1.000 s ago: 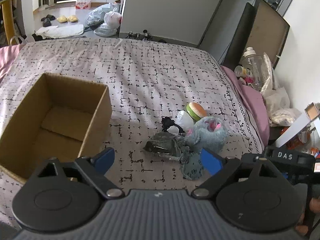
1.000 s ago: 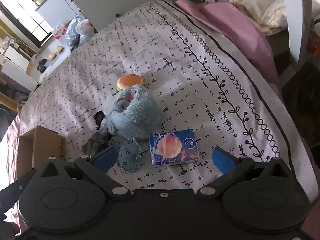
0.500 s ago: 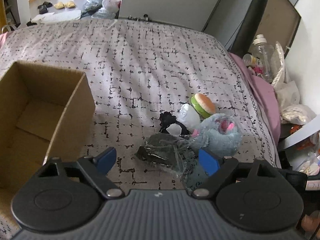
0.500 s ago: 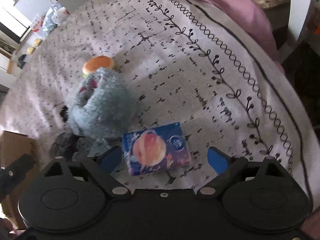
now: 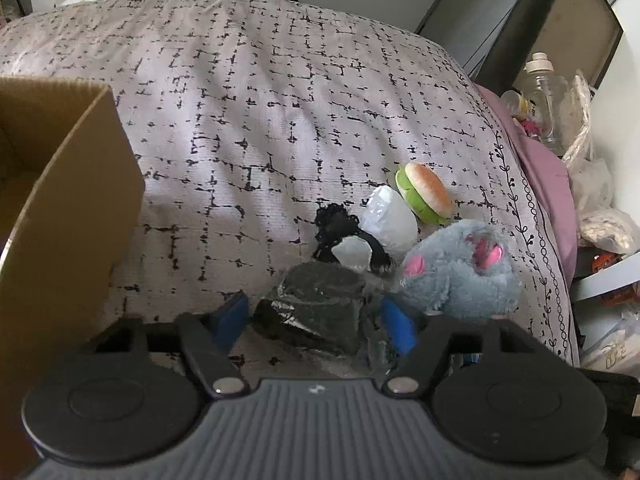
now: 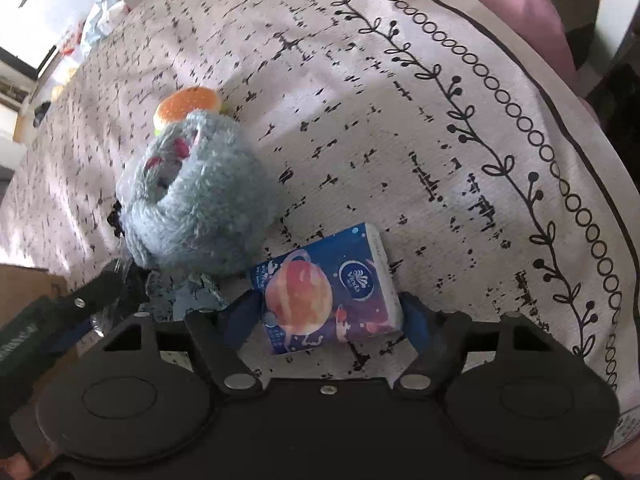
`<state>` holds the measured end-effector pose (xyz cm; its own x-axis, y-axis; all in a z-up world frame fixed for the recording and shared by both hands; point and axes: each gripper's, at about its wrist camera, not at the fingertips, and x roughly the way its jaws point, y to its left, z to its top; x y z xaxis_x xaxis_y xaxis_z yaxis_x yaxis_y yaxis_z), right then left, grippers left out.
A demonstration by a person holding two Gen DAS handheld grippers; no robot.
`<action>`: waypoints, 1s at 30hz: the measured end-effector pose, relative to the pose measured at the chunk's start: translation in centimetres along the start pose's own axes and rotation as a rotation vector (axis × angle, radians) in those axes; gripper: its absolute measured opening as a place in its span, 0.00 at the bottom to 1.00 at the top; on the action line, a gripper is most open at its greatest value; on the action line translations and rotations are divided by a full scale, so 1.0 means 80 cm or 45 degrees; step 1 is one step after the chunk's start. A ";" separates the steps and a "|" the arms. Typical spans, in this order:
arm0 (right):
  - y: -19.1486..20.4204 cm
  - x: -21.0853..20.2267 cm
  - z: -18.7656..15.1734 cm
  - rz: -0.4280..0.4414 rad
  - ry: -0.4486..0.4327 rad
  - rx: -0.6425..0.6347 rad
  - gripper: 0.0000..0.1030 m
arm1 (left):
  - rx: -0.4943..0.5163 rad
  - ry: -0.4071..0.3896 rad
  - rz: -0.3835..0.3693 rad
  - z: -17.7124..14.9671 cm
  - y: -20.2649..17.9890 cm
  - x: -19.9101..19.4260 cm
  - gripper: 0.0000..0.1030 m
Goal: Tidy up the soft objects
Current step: 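Close the left tool on the black bundle while the right tool grips the tissue pack, then carry the black bundle in the left tool and tissue pack in the right tool over the box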
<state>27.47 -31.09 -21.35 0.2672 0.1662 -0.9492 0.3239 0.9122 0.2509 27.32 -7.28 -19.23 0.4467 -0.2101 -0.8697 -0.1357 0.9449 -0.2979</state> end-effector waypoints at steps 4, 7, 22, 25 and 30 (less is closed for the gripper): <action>-0.008 -0.007 -0.001 0.050 -0.008 0.034 0.66 | -0.035 -0.002 -0.020 -0.002 0.004 -0.006 0.48; -0.009 -0.016 -0.003 0.070 -0.027 0.038 0.65 | -0.050 -0.011 -0.027 -0.005 0.005 -0.016 0.43; 0.008 -0.095 -0.017 0.112 -0.185 -0.029 0.65 | -0.052 -0.085 -0.022 -0.028 0.003 -0.092 0.41; 0.014 -0.106 -0.023 0.128 -0.204 -0.034 0.65 | -0.036 -0.106 -0.014 -0.030 0.004 -0.109 0.41; 0.027 -0.122 -0.038 0.154 -0.237 -0.065 0.65 | -0.040 -0.131 -0.001 -0.036 0.008 -0.133 0.41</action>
<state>22.82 -29.58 -12.08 0.4656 0.2077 -0.8602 0.2342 0.9085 0.3462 19.91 -5.15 -11.35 0.5351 -0.1823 -0.8249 -0.1622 0.9361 -0.3121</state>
